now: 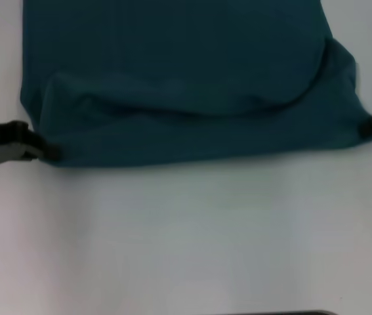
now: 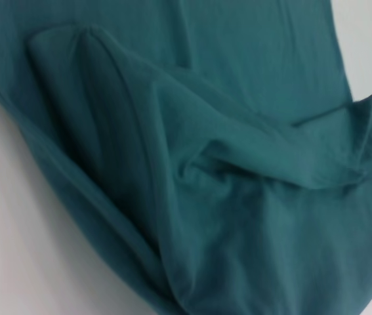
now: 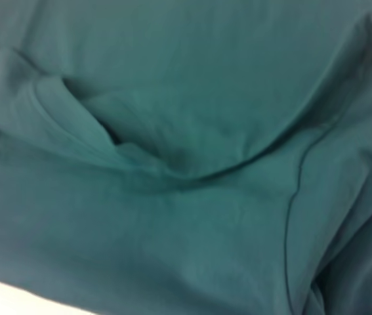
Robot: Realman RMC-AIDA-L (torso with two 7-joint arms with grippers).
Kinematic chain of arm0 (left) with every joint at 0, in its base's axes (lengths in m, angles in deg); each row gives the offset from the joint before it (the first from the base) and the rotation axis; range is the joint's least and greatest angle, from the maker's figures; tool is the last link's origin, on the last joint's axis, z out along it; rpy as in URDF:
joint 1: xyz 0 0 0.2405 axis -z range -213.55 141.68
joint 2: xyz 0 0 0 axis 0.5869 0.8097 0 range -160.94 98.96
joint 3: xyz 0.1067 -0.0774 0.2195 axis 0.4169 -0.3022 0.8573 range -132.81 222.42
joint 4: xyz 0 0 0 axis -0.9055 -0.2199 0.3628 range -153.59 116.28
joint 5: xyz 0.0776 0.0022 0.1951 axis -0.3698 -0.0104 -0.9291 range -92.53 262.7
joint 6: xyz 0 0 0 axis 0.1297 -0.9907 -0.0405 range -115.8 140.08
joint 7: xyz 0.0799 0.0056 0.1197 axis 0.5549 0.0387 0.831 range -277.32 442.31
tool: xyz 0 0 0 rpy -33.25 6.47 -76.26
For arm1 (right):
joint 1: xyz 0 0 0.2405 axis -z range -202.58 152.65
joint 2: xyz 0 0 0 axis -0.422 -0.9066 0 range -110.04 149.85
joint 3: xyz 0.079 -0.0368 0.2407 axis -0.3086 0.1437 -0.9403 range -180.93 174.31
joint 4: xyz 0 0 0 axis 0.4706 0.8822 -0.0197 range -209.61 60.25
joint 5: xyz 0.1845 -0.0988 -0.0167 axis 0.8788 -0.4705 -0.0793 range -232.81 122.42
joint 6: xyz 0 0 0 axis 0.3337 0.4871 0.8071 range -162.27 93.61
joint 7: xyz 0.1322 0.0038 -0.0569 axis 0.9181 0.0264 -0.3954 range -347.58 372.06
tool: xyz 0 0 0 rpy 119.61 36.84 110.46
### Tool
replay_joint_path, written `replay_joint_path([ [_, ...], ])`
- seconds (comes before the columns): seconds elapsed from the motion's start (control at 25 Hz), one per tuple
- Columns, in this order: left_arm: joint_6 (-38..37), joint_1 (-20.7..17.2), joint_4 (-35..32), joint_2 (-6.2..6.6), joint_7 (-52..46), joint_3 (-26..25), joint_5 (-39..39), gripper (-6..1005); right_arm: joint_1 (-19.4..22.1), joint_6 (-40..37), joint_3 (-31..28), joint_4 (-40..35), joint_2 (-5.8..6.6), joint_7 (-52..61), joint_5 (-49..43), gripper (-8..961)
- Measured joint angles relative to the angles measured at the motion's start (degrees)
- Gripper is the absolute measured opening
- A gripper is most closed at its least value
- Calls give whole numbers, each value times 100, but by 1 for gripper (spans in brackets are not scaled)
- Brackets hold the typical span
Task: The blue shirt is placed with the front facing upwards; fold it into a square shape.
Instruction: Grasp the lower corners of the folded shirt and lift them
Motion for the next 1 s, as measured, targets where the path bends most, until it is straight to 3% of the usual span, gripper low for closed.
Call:
replay_joint_path([
  [0.32, -559, -206, 352, -107, -25, 10, -398, 13, 101, -697, 6, -397, -288, 63, -618, 52],
  [0.68, -1012, -514, 632, -250, -41, 15, -762, 12, 204, -1491, 20, -596, -366, 40, -658, 52],
  [1.0, -1194, -608, 637, -288, -39, 43, -1058, 12, 478, -2087, 37, -1034, -579, 70, -1001, 52],
])
